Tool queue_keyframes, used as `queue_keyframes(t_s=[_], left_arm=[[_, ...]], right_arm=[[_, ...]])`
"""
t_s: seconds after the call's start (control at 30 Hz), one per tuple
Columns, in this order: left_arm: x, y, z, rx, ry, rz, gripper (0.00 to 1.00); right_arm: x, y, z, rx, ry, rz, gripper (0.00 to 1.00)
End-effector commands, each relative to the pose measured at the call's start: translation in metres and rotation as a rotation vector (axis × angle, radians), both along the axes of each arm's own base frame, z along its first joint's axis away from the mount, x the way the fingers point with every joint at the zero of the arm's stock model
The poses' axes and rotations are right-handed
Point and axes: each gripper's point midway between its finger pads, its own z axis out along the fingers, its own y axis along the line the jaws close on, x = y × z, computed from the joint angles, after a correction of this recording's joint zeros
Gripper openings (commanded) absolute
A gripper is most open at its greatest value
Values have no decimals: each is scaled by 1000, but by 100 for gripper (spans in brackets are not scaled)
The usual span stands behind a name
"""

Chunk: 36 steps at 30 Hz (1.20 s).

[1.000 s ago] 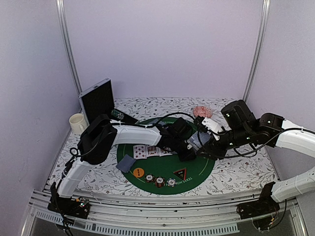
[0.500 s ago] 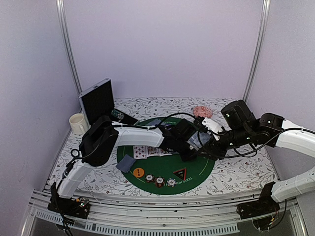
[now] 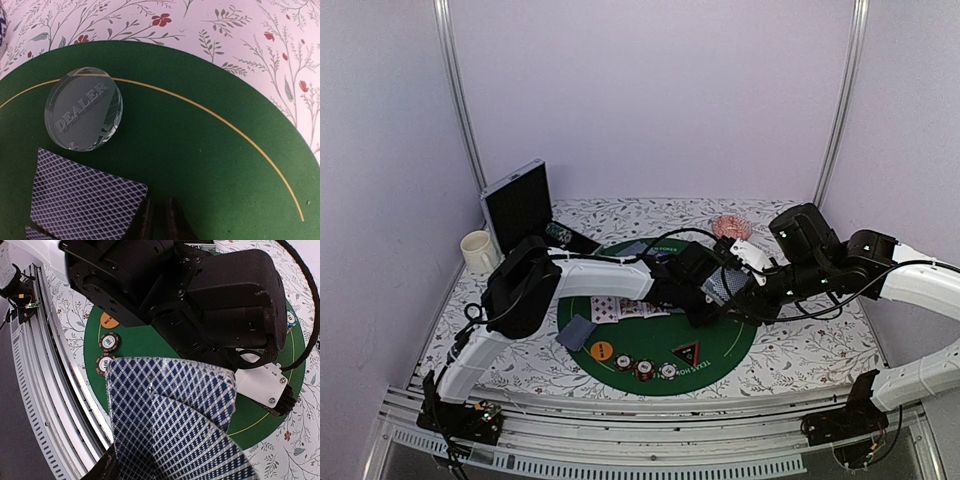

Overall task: Distribute texas hold em gaming equipment
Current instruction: Adjust the poker card in the community card area.

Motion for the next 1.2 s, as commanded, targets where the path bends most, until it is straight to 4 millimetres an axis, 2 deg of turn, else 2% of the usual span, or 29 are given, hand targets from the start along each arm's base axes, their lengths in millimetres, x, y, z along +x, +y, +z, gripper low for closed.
queue_keyframes(t_s=[0.0, 0.17, 0.3, 0.43, 0.57, 0.73, 0.87, 1.0, 1.17], left_arm=[[-1, 7, -7, 5, 28, -7, 11], [-21, 1, 39, -129, 41, -86, 12], [-27, 5, 79, -224, 31, -109, 13], [-22, 19, 106, -278, 53, -82, 14], [-15, 44, 124, -312, 77, -25, 15], [-4, 91, 167, -358, 55, 108, 18], [13, 144, 187, -349, 60, 301, 25], [18, 202, 208, -371, 20, 446, 38], [8, 262, 232, -365, -100, 578, 65]], right_arm=[[1, 0, 3, 11, -5, -7, 48], [-2, 2, 10, 38, -7, 6, 48], [-2, 0, 14, 45, -19, -1, 48], [-3, 0, 14, 49, -11, -2, 48], [-3, 0, 16, 52, -5, -9, 48], [0, -4, 8, 28, 28, -59, 48], [2, -8, -13, -7, 88, -124, 48], [7, -9, -34, -45, 145, -199, 48], [10, -11, -81, -156, 278, -303, 48]])
